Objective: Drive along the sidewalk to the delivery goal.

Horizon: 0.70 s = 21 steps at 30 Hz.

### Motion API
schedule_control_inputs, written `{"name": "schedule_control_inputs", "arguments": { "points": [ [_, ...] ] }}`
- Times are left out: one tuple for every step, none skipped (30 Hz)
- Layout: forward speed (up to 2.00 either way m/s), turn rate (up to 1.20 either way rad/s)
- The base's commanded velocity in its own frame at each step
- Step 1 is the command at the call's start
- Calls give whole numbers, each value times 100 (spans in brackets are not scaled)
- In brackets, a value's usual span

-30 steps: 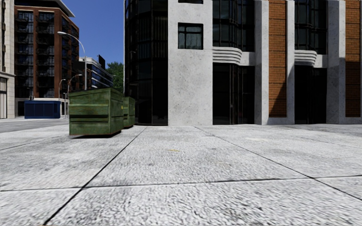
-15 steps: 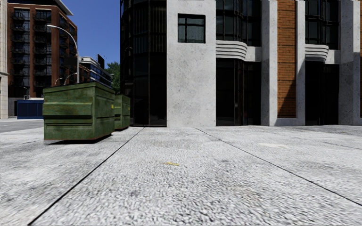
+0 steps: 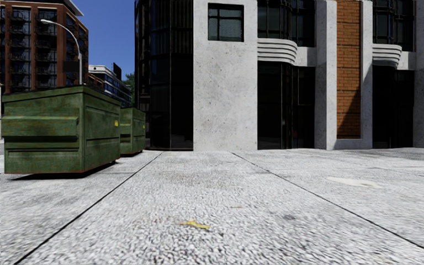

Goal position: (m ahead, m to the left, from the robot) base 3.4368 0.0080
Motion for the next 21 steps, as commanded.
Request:
{"name": "schedule_control_inputs", "arguments": {
  "points": [
    [200,0],
    [200,0],
    [200,0],
    [200,0],
    [200,0],
    [200,0],
    [200,0],
    [200,0],
    [200,0],
    [200,0],
    [200,0],
    [200,0],
    [200,0],
    [200,0],
    [200,0],
    [200,0],
    [200,0],
    [200,0],
    [200,0],
    [200,0],
    [200,0]
  ]
}}
